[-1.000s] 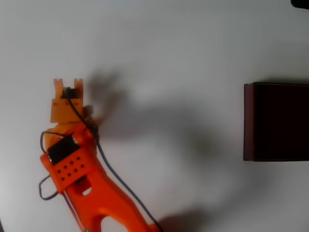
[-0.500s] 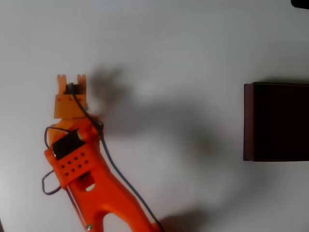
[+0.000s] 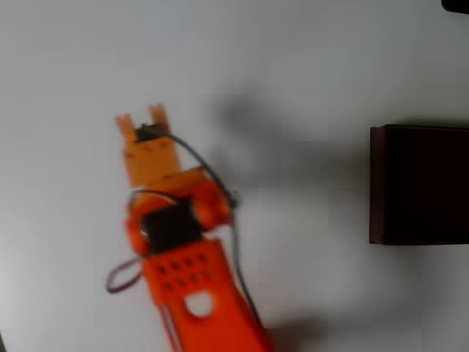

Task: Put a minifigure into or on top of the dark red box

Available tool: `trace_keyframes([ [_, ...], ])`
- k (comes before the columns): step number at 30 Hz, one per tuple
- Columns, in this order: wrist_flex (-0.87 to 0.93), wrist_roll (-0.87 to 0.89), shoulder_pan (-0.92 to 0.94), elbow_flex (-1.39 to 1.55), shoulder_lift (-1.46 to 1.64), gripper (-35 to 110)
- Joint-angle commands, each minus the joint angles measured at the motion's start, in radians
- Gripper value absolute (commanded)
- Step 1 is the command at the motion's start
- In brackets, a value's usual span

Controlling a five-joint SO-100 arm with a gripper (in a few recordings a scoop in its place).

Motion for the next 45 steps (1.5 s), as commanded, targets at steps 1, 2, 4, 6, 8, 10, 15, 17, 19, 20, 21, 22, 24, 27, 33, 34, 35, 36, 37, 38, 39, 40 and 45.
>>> trace_keyframes([
  [1, 0.086, -0.230, 0.152, 0.048, 0.258, 1],
  [2, 0.087, -0.301, 0.204, 0.077, 0.327, 1],
  [4, 0.087, -0.436, 0.313, 0.127, 0.463, 0],
  [6, 0.094, -0.546, 0.433, 0.164, 0.580, 0],
  [8, 0.094, -0.647, 0.555, 0.176, 0.653, 0],
  [10, 0.077, -0.736, 0.667, 0.166, 0.666, 0],
  [15, -0.017, -0.853, 0.844, 0.098, 0.535, 0],
  [17, -0.058, -0.862, 0.887, 0.064, 0.463, 0],
  [19, -0.098, -0.870, 0.922, 0.026, 0.387, 0],
  [20, -0.118, -0.874, 0.937, 0.008, 0.350, 0],
  [21, -0.137, -0.876, 0.951, -0.012, 0.308, 0],
  [22, -0.153, -0.879, 0.965, -0.034, 0.267, 0],
  [24, -0.176, -0.885, 0.986, -0.083, 0.176, 0],
  [27, -0.210, -0.893, 1.005, -0.143, 0.054, 0],
  [33, -0.261, -0.900, 1.032, -0.189, -0.135, 4],
  [34, -0.262, -0.900, 1.034, -0.190, -0.160, 8],
  [35, -0.265, -0.900, 1.035, -0.187, -0.178, 11],
  [36, -0.267, -0.897, 1.035, -0.181, -0.192, 15],
  [37, -0.267, -0.894, 1.035, -0.173, -0.198, 19],
  [38, -0.268, -0.894, 1.035, -0.164, -0.199, 21],
  [39, -0.270, -0.894, 1.031, -0.153, -0.193, 21],
  [40, -0.270, -0.894, 1.026, -0.143, -0.183, 21],
  [45, -0.279, -0.927, 0.973, -0.046, -0.038, 21],
])
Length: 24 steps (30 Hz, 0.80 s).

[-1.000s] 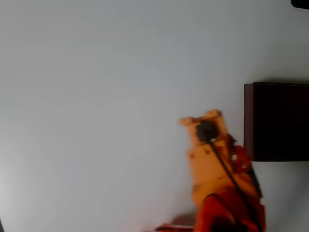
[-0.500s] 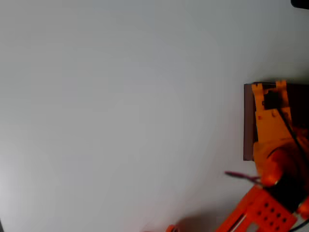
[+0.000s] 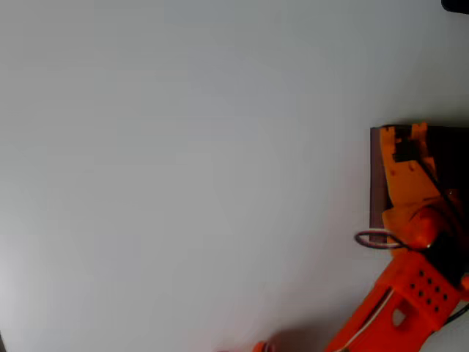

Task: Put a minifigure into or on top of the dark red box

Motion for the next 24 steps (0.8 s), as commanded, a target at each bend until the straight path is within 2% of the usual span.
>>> trace_keyframes([
  [1, -0.003, -0.043, -0.044, 0.055, 0.164, 20],
  [5, 0.018, -0.190, -0.155, 0.192, 0.365, 17],
  [10, 0.029, -0.241, -0.354, 0.460, 0.739, 13],
  [15, 0.098, -0.295, -0.586, 0.618, 1.040, 1],
  [24, 0.245, -0.347, -0.904, 0.838, 1.525, 0],
])
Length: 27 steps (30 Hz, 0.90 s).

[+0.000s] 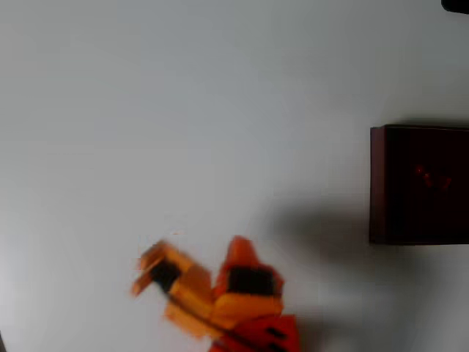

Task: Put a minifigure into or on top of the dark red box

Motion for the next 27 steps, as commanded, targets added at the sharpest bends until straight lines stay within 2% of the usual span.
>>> trace_keyframes([
  [1, 0.089, -0.008, -0.107, 0.083, 0.259, 0],
  [2, 0.124, -0.009, -0.133, 0.109, 0.341, 0],
  [8, 0.160, -0.009, -0.215, 0.152, 0.345, 0],
  [12, 0.087, 0.005, -0.259, 0.278, 0.342, 0],
  [17, -0.011, -0.055, -0.360, 0.425, 0.347, 0],
  [21, 0.044, -0.207, -0.379, 0.411, 0.347, 0],
  [27, 0.046, -0.149, -0.454, 0.414, 0.364, 1],
])
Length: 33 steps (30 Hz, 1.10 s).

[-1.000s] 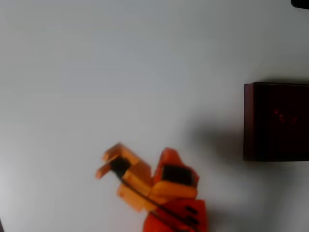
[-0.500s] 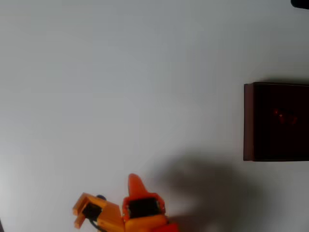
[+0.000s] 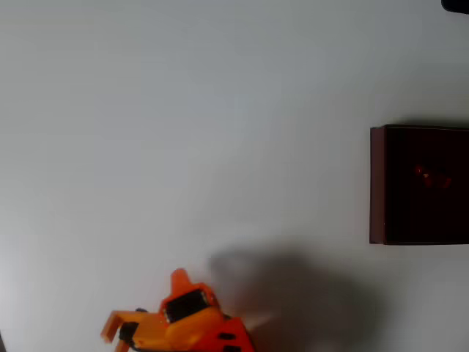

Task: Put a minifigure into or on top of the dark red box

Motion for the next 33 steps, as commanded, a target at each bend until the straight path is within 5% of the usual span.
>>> trace_keyframes([
  [1, 0.014, 0.043, -0.060, 0.009, 0.028, 3],
  [33, 0.018, -0.146, -0.209, 0.020, 0.060, 0],
])
